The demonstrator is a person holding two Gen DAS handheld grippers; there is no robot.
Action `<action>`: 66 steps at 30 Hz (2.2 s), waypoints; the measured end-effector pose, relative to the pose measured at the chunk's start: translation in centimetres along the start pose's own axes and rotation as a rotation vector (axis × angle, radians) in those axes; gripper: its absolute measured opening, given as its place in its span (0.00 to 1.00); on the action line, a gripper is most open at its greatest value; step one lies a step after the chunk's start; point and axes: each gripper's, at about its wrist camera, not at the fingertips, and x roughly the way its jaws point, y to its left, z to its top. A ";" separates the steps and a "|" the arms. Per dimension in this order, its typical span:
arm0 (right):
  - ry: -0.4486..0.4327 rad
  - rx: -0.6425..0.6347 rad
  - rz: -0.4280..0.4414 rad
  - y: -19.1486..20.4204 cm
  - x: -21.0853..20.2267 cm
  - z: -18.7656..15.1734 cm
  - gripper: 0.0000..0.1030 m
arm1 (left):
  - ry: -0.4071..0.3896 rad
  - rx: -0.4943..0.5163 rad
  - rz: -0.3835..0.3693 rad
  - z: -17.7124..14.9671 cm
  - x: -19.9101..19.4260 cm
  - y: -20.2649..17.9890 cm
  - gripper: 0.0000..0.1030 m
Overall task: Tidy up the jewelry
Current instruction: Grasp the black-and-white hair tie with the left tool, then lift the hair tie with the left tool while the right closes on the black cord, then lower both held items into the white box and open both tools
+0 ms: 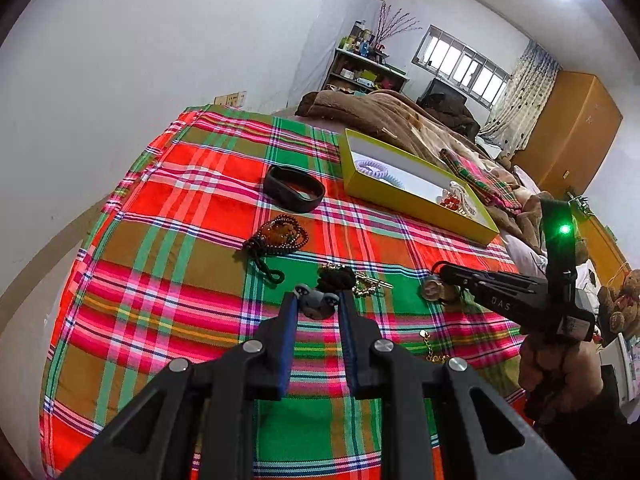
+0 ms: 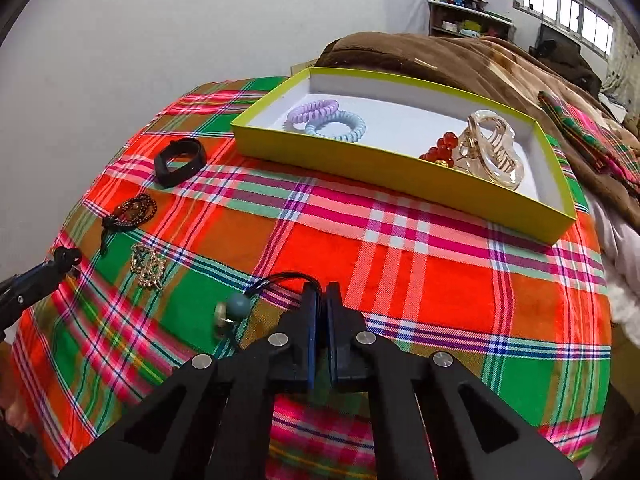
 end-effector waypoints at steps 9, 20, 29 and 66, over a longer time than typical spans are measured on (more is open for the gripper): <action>-0.062 -0.002 0.031 0.1 -3.3 0.3 0.03 | -0.017 0.016 -0.010 1.0 -0.5 -1.1 0.21; -0.150 -0.003 0.049 -1.5 -8.1 1.8 0.04 | -0.044 0.100 -0.059 3.5 -1.0 -4.9 0.21; -0.199 0.014 0.016 -4.5 -9.8 3.7 0.04 | -0.030 0.162 -0.095 6.0 1.2 -7.9 0.21; -0.103 0.135 -0.066 -16.6 1.7 12.0 0.19 | 0.122 0.248 -0.072 14.0 19.2 -11.8 0.21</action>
